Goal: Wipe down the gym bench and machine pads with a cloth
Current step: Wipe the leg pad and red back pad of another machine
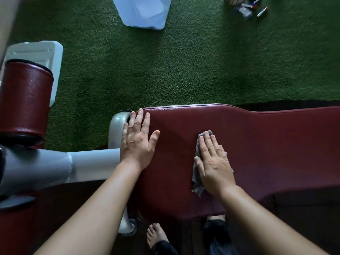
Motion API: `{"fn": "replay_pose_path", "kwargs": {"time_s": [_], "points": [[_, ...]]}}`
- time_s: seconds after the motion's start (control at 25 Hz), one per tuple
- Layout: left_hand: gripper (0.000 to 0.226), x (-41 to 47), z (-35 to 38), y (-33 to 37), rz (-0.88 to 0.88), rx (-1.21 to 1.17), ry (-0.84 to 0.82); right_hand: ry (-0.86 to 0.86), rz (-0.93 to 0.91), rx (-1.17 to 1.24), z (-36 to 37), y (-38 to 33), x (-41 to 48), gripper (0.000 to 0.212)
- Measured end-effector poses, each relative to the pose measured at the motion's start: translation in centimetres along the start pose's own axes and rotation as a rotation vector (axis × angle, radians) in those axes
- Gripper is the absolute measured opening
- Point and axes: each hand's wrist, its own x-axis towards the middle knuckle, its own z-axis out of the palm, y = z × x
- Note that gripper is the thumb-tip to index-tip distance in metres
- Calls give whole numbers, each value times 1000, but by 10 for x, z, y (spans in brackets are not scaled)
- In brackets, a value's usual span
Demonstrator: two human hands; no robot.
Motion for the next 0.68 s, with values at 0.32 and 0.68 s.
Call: {"fn": "replay_pose_path", "kwargs": {"time_s": [0.32, 0.68], "points": [[42, -69, -8, 59, 153, -3, 50, -322, -223, -171, -74, 16, 52, 84], [62, -74, 14, 135, -134, -116, -275, -512, -427, -319, -96, 10, 81, 21]]}}
